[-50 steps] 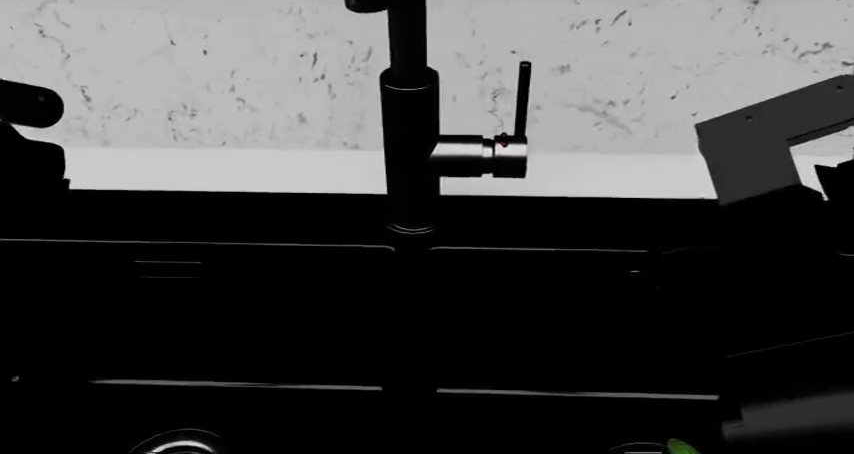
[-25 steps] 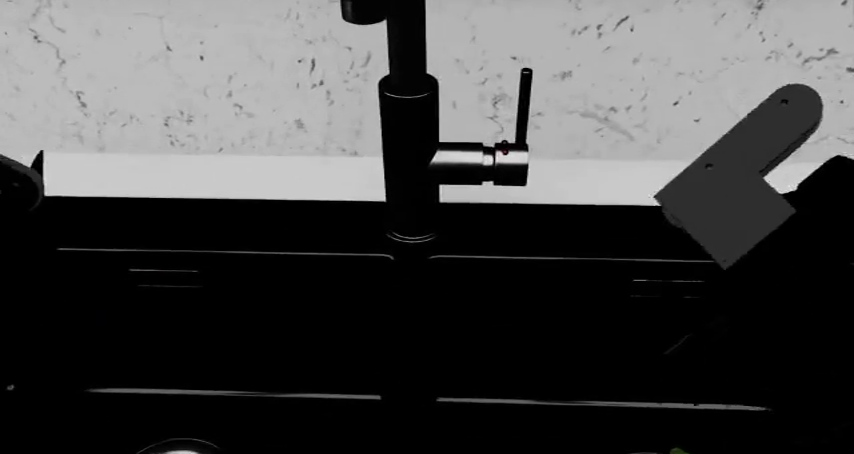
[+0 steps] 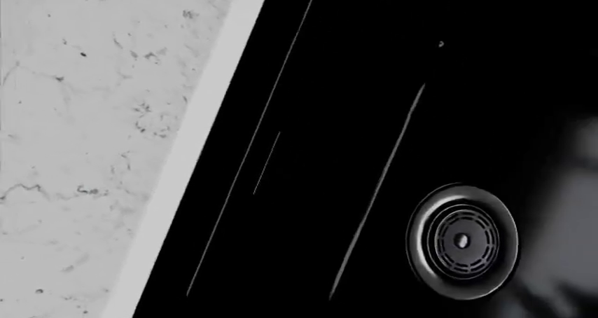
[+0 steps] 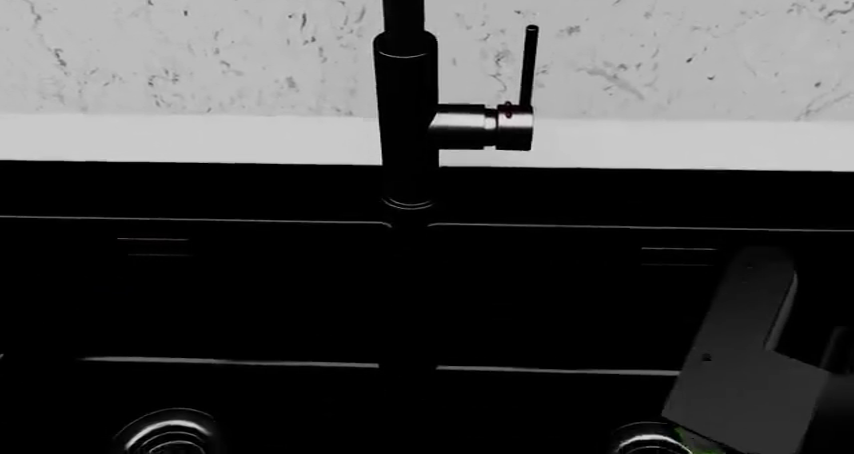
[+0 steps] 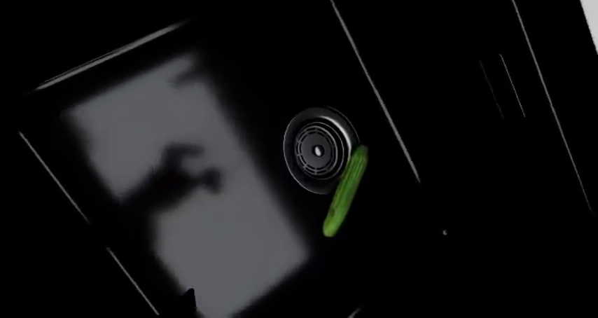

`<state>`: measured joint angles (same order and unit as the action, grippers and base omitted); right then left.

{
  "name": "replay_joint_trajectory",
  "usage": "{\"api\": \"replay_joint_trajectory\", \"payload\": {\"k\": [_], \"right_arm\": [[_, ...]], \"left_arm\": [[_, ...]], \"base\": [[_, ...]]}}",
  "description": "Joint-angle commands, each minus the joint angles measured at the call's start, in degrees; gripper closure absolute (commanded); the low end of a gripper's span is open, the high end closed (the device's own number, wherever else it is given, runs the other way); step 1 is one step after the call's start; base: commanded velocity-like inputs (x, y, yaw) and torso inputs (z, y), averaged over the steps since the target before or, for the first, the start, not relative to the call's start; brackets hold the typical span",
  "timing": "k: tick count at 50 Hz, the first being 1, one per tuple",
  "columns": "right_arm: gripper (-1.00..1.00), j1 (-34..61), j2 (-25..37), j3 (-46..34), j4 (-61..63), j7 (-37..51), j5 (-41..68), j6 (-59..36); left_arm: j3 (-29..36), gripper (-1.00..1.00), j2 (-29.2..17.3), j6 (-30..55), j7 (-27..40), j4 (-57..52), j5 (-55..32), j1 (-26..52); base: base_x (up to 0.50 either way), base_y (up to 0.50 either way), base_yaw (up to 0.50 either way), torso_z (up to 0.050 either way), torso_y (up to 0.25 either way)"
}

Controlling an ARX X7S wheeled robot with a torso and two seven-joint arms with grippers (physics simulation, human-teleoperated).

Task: Pick the vegetables from the sink and place them on the cutting board.

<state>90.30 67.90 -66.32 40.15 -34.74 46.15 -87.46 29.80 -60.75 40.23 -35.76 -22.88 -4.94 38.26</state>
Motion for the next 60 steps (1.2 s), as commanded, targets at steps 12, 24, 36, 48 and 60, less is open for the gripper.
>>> {"api": "replay_joint_trajectory", "payload": {"k": [12,24,36,48,60], "right_arm": [[-1.0,17.45,-2.09,-11.72,-2.88,3.19,11.29,1.31],[-1.0,17.4,-3.42,-11.65,-4.78,5.11,11.63,1.48],[-1.0,15.93,-5.72,-13.36,-9.9,9.07,10.01,1.44],[-1.0,14.64,-7.06,-11.42,-14.64,13.68,10.88,0.98],[-1.0,1.95,-10.53,-4.71,-28.47,25.69,14.61,8.43]], "left_arm": [[-1.34,-1.0,-9.68,-0.57,-4.97,-6.95,-2.06,-7.79],[-1.78,-1.0,-7.87,-2.22,-2.81,-5.66,-2.46,-8.87],[-1.66,-1.0,-8.37,-3.4,-3.05,-6.0,-3.16,-10.14],[-1.56,-1.0,-6.75,-2.39,-4.24,-7.21,-3.66,-8.34],[-0.43,-1.0,-6.95,-0.54,-6.06,-9.31,-3.85,-7.99]], "base": [[0.03,0.0,0.0,-0.009,-0.25],[0.03,0.0,0.0,-0.008,-0.229],[0.03,0.0,0.0,0.0,-0.078],[0.03,0.0,0.0,-0.001,-0.104],[0.03,0.0,0.0,0.0,0.0]]}}
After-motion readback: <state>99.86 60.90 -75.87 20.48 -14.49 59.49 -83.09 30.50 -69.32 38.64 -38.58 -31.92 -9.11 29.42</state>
